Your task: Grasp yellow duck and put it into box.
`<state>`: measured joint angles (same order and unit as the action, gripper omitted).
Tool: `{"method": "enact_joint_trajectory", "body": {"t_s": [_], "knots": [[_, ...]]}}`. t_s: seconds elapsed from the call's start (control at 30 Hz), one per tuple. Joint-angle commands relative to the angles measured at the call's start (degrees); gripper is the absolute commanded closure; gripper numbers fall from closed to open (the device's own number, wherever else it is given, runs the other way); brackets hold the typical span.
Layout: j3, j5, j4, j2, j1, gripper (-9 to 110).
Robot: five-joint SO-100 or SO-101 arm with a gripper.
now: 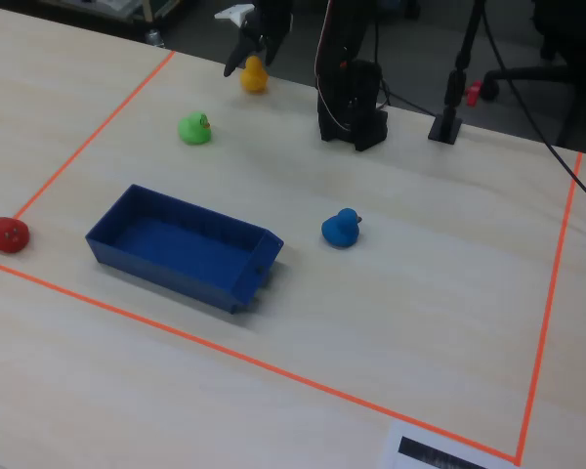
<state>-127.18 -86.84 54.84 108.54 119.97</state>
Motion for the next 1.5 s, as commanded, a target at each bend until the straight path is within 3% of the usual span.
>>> {"method": "enact_joint_trajectory", "body": {"t_s": [0.0, 0.87, 0.93, 1.03, 1.3, 1.47], "knots": [[-1.7, -0.9, -1.8, 4.1, 3.8, 43], [-4.0, -3.2, -17.5, -8.3, 4.0, 46], [-3.8, -5.6, -17.3, -9.1, 3.9, 57], [-3.7, -10.3, -16.5, -9.7, 3.2, 99], [-2.2, -11.5, -18.5, -9.7, 3.3, 101], [4.7, -10.6, -9.6, -10.2, 1.5, 101]]}}
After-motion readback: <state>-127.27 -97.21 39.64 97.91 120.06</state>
